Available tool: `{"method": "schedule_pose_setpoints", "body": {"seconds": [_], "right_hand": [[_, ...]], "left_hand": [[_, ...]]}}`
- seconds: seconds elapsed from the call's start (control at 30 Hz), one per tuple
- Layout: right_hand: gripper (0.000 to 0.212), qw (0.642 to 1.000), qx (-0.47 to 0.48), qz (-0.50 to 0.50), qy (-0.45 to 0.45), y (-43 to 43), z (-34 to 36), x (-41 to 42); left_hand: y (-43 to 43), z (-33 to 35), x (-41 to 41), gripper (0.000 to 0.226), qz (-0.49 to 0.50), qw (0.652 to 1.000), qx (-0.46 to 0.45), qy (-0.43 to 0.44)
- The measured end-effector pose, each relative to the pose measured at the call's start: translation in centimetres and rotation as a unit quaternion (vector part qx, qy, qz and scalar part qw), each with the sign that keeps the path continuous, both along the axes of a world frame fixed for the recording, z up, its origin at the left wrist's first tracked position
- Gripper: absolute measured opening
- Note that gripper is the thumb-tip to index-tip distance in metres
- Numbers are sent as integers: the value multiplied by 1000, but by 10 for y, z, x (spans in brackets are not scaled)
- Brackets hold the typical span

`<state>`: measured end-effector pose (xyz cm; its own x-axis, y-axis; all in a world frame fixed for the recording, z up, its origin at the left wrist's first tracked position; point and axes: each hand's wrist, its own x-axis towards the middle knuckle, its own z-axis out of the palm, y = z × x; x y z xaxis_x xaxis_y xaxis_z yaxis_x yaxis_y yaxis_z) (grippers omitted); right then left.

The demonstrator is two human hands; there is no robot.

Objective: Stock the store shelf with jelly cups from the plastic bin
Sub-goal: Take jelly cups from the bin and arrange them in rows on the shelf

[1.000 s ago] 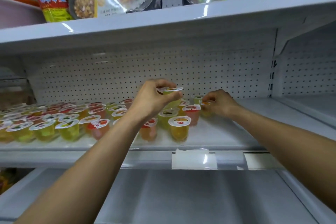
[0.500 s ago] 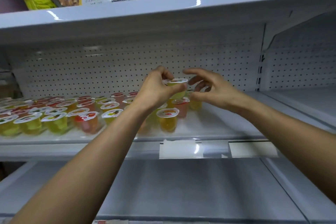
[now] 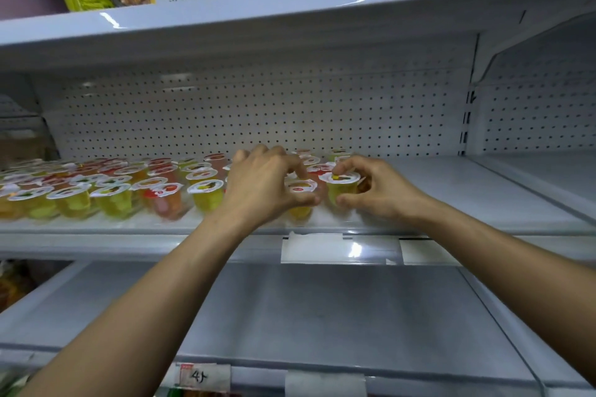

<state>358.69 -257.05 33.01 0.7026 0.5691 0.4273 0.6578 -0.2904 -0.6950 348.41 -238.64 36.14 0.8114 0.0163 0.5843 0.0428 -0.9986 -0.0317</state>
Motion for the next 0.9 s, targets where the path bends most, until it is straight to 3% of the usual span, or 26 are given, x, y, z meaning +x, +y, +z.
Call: {"method": "schedule_pose_setpoints", "body": {"seconds": [0.1,0.47,0.7,0.9], "right_hand": [[39,1000,-28,-8,-3,4,-4,-1],[37,995,-85,-40,-37,2,-1,-10],[45,966,-105,-113,-209,-17,0,-42],[43,939,-77,-114,-315,-35,-24,-84]], "left_hand": [[0,-5,-1,41,11,999,33,3],[5,-11,-4,31,6,1000,13,5],[-6,-26,-34,35,-26,997,-40,-58],[-18,-62,-97,42,-30,984,-107,-142]]}}
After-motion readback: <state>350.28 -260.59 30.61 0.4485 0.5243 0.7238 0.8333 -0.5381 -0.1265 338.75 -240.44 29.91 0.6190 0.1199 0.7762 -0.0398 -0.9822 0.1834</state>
